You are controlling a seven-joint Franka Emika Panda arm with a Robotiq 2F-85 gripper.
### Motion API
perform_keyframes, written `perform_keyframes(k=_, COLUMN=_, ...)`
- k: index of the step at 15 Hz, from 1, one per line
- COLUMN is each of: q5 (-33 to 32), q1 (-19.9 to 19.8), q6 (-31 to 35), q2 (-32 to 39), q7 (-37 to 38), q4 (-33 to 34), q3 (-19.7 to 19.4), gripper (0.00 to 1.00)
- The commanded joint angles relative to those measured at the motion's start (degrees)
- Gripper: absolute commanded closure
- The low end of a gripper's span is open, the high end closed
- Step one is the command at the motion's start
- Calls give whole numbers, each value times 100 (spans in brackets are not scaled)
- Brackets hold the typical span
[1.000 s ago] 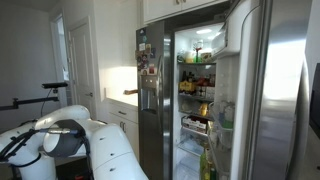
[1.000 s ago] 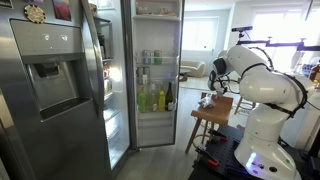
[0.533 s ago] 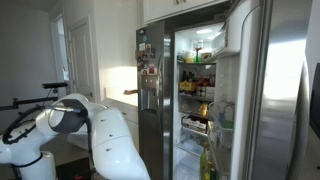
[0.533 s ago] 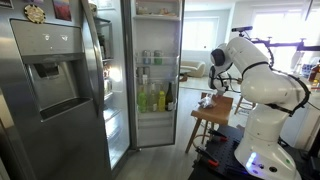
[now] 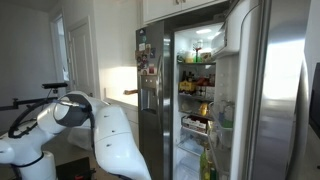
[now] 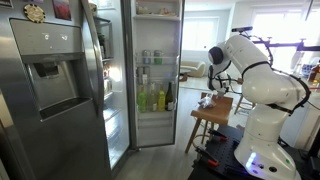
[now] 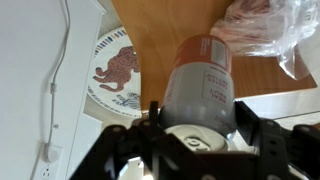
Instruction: Pick up the can from the stool and put it in the fridge
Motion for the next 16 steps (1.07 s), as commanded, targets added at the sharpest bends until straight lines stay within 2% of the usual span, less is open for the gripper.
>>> perform_keyframes(k=1, q5=361, q1=54, q6=-21, q2=59, q7=-293, q4=33, q3=-39, gripper=26)
perform_keyframes(k=8, q5=361, q1=63, q6=-21, q2=59, q7=-292, q4=49, q3=-38, gripper=26)
perform_keyframes(k=9, q5=361, q1=63, q6=-21, q2=60, q7=-292, q4=50, q3=-38, gripper=51)
perform_keyframes(k=16, q5=571, q1=522, q6=11, q2=-610, q7=-930, q4=-414, q3=414, gripper=51)
